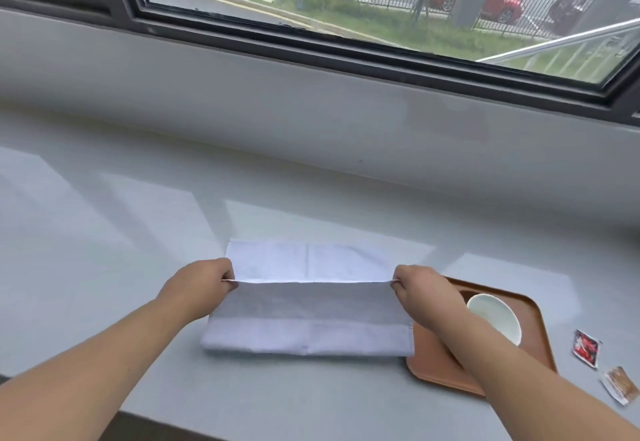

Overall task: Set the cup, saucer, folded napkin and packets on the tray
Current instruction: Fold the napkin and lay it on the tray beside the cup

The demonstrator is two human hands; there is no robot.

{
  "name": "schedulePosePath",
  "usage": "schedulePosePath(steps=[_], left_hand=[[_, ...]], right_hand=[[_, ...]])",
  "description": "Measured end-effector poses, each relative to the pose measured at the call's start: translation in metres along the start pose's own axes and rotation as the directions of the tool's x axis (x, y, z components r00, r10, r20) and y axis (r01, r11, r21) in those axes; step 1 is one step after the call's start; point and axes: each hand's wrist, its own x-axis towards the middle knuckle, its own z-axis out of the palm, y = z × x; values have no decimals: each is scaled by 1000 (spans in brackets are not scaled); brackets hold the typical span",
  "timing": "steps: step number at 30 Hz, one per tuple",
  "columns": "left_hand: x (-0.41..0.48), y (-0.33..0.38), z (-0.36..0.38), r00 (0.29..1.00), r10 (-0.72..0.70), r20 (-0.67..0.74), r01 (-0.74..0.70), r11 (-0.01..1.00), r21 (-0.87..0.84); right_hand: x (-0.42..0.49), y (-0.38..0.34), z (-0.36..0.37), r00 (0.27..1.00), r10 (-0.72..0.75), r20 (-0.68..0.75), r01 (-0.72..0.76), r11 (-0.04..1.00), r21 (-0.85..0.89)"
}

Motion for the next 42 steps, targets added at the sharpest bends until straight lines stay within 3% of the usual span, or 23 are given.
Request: schedulePosePath(steps=[17,22,34,42], left_hand=[[147,0,9,998,-52,45,54,998,-42],[164,-2,17,998,-68,0,68,996,-64],[169,-7,14,996,-82,41,83,997,-1],[157,-13,9,999,-31,15,34,972,-232]], right_hand=[[144,6,33,996,84,22,-84,996,-32],[154,11,47,994,105,34,-102,990,-93],[161,15,50,981,195,6,-195,979,-54],[157,17,52,970,243,-10,-242,967,73]])
